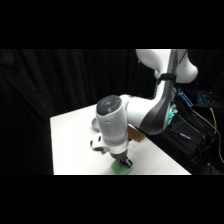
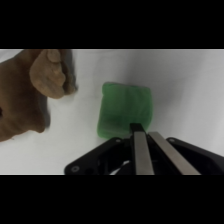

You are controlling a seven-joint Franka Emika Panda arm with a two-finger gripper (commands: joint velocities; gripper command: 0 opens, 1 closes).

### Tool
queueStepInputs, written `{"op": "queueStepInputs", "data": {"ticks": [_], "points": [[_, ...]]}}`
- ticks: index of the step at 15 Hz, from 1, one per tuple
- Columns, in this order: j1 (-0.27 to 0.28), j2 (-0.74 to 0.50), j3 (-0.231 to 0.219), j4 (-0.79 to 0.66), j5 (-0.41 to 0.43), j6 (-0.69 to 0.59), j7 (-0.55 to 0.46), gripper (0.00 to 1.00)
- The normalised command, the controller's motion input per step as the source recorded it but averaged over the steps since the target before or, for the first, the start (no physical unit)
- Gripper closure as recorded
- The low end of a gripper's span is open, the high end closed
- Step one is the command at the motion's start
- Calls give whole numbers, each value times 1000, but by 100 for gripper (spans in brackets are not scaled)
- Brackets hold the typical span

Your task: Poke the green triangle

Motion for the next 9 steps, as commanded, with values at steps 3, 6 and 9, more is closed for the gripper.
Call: {"op": "queueStepInputs", "data": {"ticks": [3, 6, 9], "points": [[-28, -606, 37, -253, 163, -328, 23, 61], [-50, -536, 25, -149, 136, -380, 28, 29], [-59, -421, 2, -58, 82, -341, 35, 0]]}}
